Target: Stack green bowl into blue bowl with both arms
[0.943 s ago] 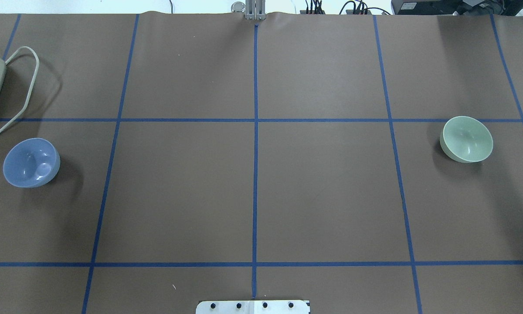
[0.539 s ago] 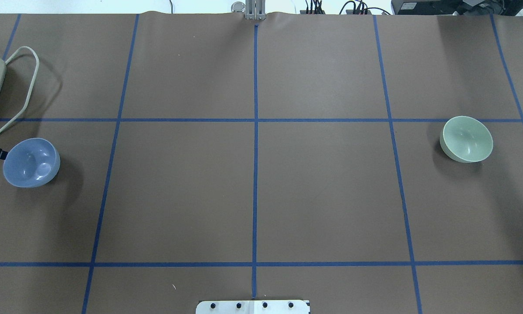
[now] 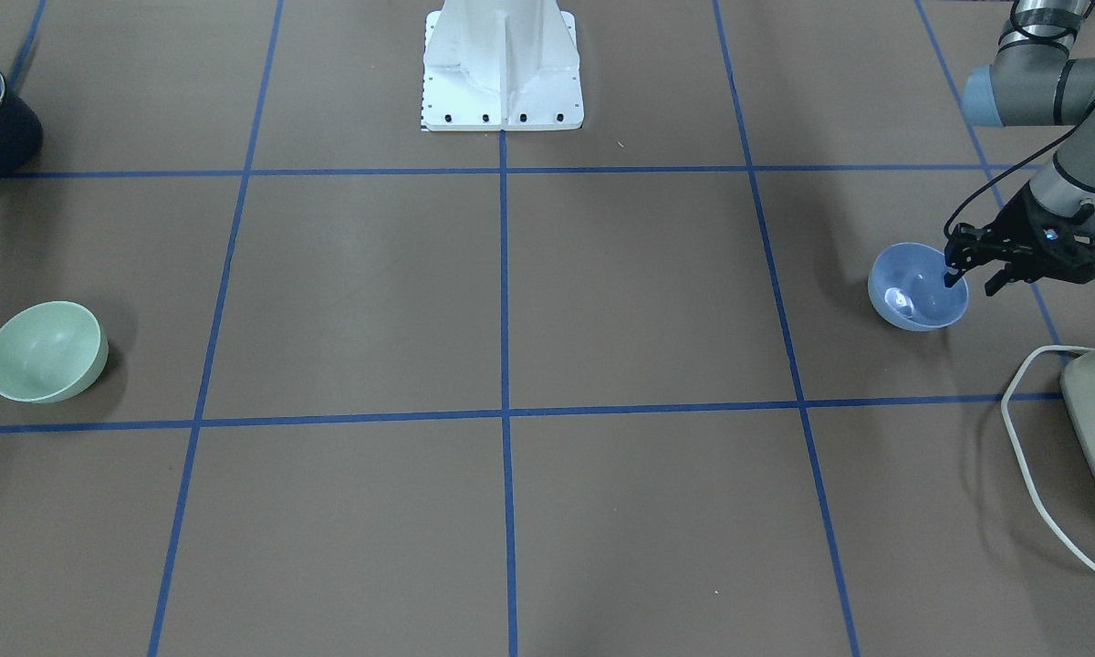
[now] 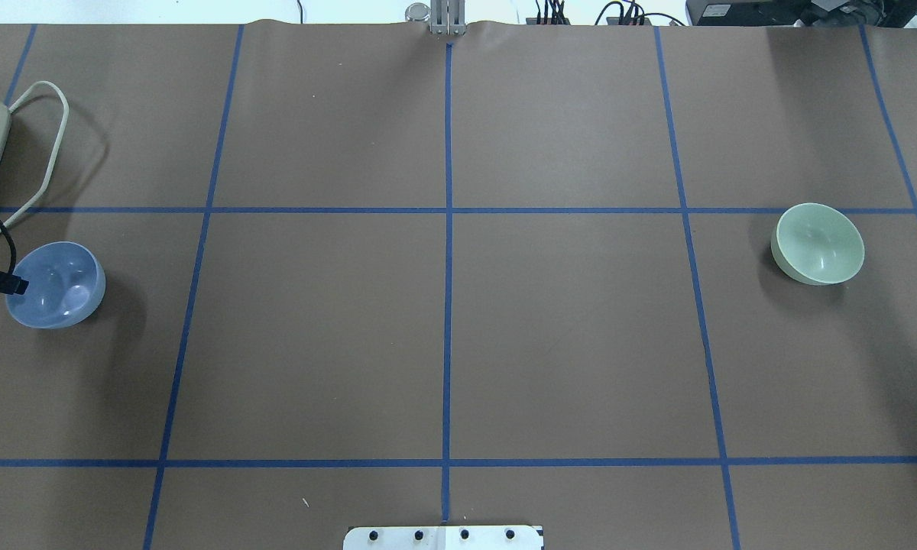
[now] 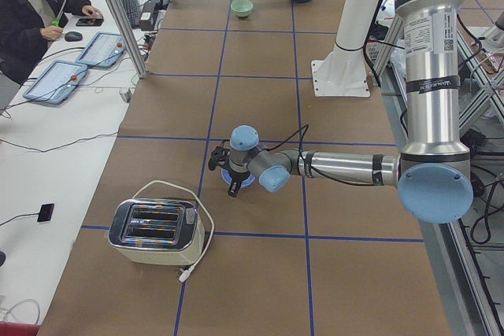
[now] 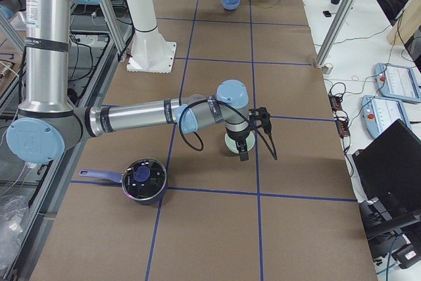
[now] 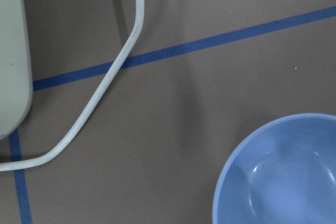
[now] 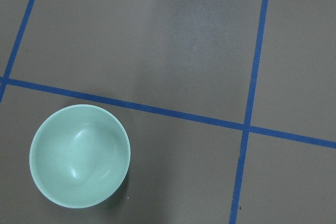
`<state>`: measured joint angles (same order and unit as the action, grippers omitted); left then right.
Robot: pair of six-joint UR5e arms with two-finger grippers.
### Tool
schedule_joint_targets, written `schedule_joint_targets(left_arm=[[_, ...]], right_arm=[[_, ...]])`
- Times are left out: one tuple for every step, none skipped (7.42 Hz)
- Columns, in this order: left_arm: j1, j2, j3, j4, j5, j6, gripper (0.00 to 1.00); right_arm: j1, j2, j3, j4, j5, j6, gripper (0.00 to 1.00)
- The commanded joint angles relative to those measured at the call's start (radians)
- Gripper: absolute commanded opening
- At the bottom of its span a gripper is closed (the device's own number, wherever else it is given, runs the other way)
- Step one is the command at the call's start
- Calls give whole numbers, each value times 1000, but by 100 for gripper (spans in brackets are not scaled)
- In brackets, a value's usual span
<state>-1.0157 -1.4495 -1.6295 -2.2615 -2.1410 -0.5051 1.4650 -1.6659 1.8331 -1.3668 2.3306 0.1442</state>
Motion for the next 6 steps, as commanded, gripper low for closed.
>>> schedule_joint_targets(left_arm=[[3,-2,-4,-15,-2,2,0],[3,-9,-10,-18,-14,-3,0],[3,-24,-30,-10,-19,-9,0],[3,-34,-73,15,-83,-18,0],[2,-84,-154,122,-121,-112,0],[5,-189,-202,252,-117,-187,0]], right_arm=[[0,0,0,0,1,0,100],[0,0,0,0,1,0,100],[0,0,0,0,1,0,100],[0,0,0,0,1,0,100],[0,0,2,0,1,0,100],[0,0,0,0,1,0,100]])
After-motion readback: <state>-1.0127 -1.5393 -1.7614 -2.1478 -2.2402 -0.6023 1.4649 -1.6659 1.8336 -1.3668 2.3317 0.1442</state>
